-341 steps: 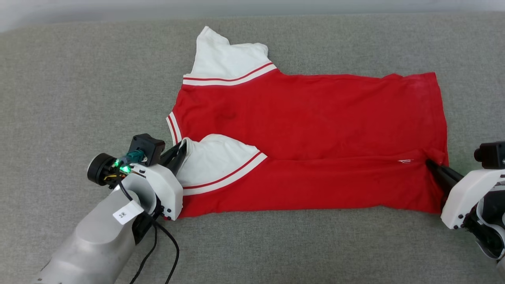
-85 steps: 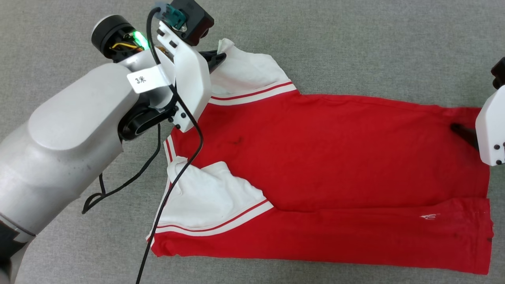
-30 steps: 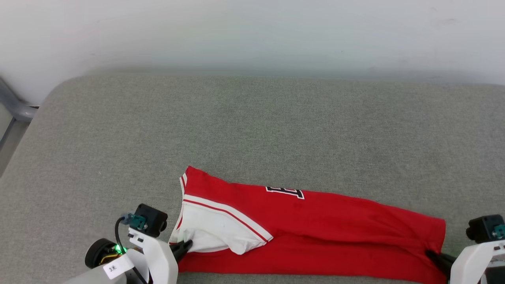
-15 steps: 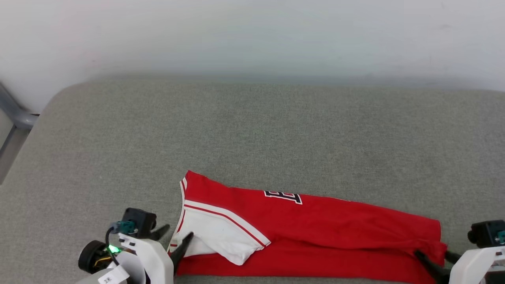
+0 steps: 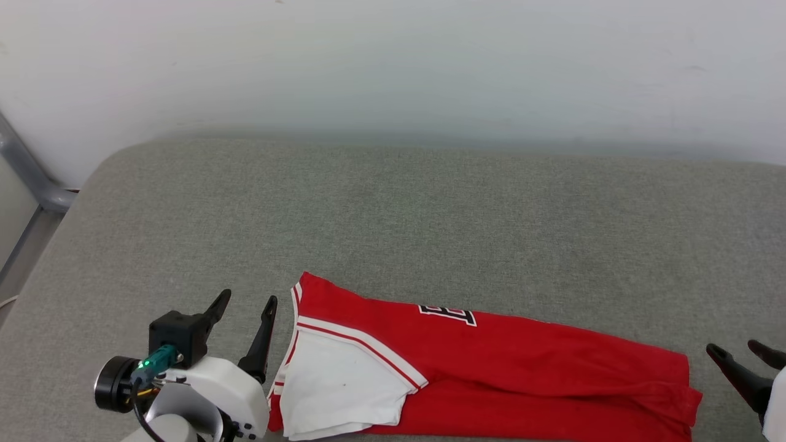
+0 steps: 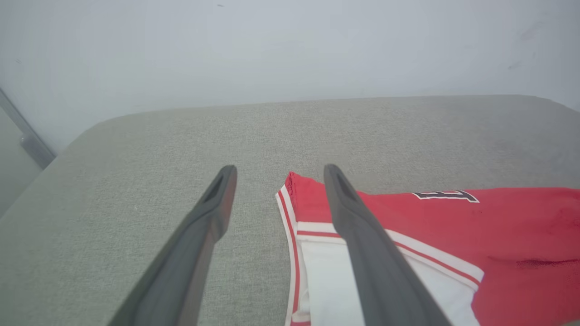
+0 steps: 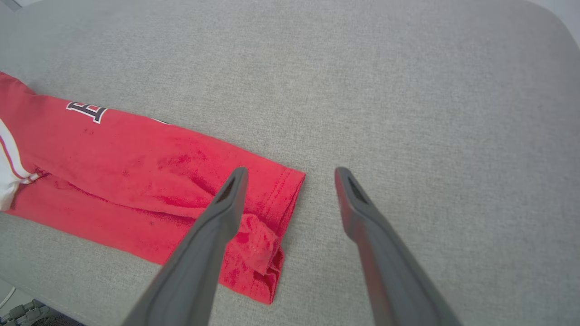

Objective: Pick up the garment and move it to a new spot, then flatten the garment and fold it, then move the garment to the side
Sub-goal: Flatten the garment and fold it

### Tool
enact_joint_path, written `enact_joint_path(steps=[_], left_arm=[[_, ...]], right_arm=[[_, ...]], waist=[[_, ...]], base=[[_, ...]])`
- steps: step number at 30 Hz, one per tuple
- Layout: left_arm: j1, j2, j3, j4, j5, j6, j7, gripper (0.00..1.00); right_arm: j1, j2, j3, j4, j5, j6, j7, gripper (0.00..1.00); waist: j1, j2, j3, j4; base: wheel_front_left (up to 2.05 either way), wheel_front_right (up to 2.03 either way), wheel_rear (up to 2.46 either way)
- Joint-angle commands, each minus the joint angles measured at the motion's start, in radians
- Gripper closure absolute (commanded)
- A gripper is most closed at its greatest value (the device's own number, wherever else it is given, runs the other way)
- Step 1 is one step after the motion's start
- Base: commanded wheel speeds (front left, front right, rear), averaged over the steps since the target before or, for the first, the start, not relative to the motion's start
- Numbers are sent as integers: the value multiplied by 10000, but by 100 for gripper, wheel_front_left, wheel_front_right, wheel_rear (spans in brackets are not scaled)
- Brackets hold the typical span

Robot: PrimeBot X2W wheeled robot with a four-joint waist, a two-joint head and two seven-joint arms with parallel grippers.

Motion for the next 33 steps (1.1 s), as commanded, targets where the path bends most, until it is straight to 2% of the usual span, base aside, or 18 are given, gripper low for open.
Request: enact_joint_path(steps=[1, 8, 14, 24, 29, 33], left_arm=[[401, -107, 327, -89, 350, 115, -41, 0], [1640, -817, 2263, -541, 2570, 357, -44, 0], [2299, -1656, 3264, -691, 3918, 56, -46, 0], [2821, -2908, 4451, -474, 5280, -858, -37, 0], [3031, -3545, 5052, -286, 5874, -1335, -38, 0], [3234, -4003, 5516, -259, 6523, -1632, -38, 0]], right_arm=[[81, -63, -58, 73, 158, -9, 279, 0], [-417, -257, -83, 806, 854, -9, 2207, 0], [-888, 109, 40, 1695, 1092, -9, 2934, 0], [-1056, 933, 712, 2784, 1072, -7, 2979, 0], [-934, 1429, 1360, 3060, 1449, 11, 2477, 0], [-977, 1455, 1872, 3222, 1606, 20, 2025, 0]], waist=[[0, -1, 14, 39], [0, -1, 141, 206], [0, -1, 406, 465], [0, -1, 887, 918], [0, -1, 995, 1010], [0, -1, 1006, 1014]], base=[[0, 0, 0], [0, 0, 0], [0, 0, 0], [0, 0, 0], [0, 0, 0], [0, 0, 0]])
